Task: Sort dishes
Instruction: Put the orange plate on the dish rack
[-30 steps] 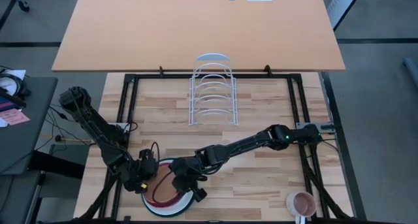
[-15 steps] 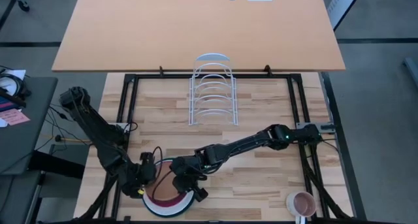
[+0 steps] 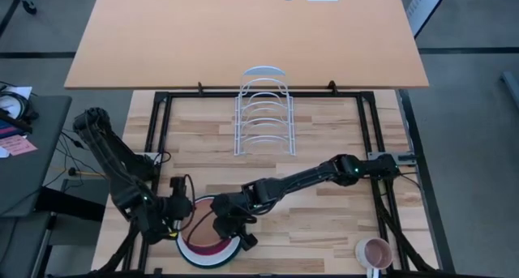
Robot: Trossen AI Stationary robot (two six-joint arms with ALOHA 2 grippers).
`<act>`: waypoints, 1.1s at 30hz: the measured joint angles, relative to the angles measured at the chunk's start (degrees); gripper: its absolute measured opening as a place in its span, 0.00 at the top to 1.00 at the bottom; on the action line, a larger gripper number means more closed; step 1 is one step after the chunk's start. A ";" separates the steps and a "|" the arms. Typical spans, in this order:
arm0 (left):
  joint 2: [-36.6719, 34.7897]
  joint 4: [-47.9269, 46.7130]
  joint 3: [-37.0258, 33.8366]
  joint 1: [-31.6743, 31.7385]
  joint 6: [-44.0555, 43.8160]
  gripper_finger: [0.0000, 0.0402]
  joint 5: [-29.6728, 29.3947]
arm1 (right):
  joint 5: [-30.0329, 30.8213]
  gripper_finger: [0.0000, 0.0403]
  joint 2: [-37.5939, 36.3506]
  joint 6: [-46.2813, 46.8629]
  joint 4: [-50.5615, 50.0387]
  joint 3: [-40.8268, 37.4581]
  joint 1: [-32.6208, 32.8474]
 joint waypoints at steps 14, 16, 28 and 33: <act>-0.02 -13.83 10.19 -0.81 -8.63 1.00 -19.60 | 14.50 1.00 -5.36 1.00 -13.86 2.08 0.78; -0.02 -13.93 10.25 -0.81 -8.57 1.00 -21.56 | 15.24 1.00 -6.74 1.32 -15.66 2.08 1.13; -2.61 -14.10 10.23 -0.82 -8.56 1.00 -27.08 | 27.53 1.00 -17.38 3.44 -25.43 2.12 5.17; -5.09 -13.83 10.23 -2.13 -8.96 1.00 -28.58 | 32.27 1.00 -24.79 2.91 -25.46 2.12 8.01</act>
